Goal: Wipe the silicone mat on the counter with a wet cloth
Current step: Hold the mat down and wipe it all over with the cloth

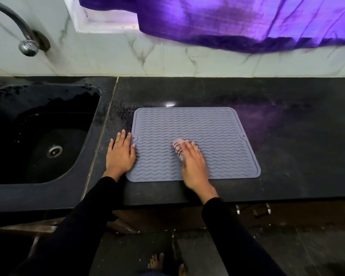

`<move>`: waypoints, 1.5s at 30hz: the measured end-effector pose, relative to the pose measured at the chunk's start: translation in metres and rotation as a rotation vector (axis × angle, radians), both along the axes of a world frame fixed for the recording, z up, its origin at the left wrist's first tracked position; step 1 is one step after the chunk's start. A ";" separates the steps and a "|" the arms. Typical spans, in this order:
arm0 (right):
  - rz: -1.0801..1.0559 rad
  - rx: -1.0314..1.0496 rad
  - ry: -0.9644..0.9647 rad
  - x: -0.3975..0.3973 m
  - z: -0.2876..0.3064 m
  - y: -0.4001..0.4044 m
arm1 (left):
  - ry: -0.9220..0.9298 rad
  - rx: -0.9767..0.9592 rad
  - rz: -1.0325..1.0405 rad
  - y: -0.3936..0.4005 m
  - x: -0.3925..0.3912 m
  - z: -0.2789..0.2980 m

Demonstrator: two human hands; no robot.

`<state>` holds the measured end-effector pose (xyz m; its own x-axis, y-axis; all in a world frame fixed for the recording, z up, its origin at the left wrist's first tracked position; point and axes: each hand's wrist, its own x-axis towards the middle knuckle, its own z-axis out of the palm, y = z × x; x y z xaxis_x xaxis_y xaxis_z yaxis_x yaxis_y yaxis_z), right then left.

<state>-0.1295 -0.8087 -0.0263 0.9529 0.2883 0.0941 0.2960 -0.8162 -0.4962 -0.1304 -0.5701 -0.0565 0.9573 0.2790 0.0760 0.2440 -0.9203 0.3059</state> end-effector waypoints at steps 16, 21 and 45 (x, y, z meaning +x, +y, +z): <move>0.084 0.421 0.459 0.030 0.014 -0.009 | -0.028 0.012 -0.002 -0.001 -0.001 -0.001; -0.168 0.876 0.556 0.030 0.044 0.011 | -0.012 0.003 -0.006 -0.001 -0.002 0.001; -0.083 0.986 0.740 0.022 0.043 0.048 | 0.016 -0.174 -0.061 0.007 -0.003 0.011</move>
<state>-0.1075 -0.7609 0.0165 0.8811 0.3362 -0.3325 -0.3524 -0.0018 -0.9358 -0.1339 -0.5627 -0.0458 0.9735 0.2282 0.0163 0.1956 -0.8672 0.4579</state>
